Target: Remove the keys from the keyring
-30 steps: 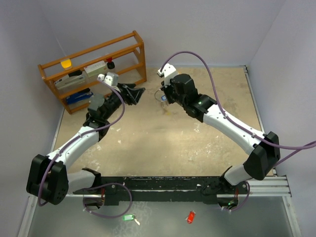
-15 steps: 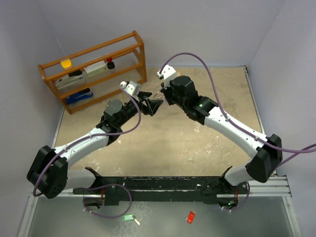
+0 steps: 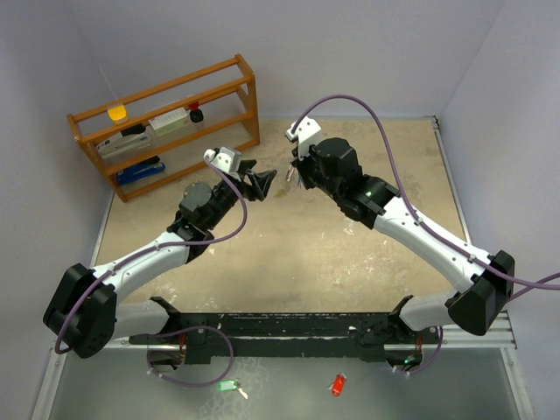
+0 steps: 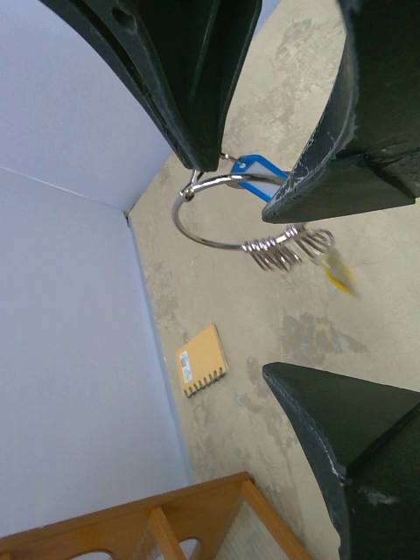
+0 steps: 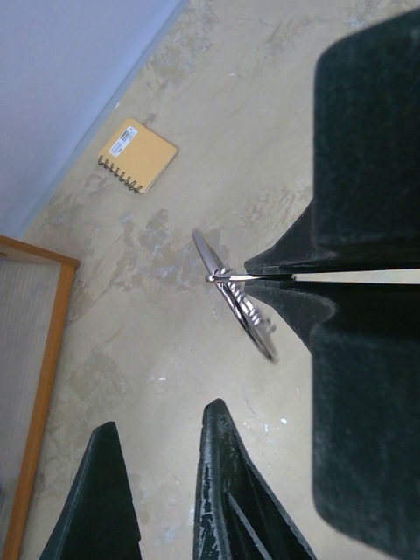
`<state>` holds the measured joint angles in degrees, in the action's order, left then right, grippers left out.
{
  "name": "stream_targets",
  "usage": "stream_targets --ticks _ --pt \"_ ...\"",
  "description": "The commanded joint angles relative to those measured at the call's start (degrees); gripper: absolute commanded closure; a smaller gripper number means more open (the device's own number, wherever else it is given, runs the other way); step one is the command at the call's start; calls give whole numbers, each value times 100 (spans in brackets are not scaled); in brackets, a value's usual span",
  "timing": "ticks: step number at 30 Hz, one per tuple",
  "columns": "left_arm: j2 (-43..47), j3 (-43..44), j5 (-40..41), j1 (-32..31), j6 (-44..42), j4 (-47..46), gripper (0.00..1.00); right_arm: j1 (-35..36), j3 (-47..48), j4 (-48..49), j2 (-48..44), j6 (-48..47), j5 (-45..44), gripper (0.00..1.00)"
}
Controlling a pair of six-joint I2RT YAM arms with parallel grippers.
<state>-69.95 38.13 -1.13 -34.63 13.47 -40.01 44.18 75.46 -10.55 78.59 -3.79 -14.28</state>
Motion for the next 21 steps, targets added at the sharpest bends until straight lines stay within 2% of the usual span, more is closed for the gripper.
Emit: stream_targets --ticks 1,7,12,16,21 --pt "128 -33 -485 -34 144 -643 37 53 39 238 -171 23 -79 100" --pt "1 6 -1154 -89 230 -743 39 77 39 263 -124 42 -92 100" --pt "-191 -33 -1151 -188 223 -979 41 107 56 255 -124 71 -57 100" --pt "-399 11 -1032 -232 181 -1122 58 141 78 240 -115 65 -48 100" --pt "-560 39 -757 -261 41 -1145 65 177 74 221 -158 74 -57 100"
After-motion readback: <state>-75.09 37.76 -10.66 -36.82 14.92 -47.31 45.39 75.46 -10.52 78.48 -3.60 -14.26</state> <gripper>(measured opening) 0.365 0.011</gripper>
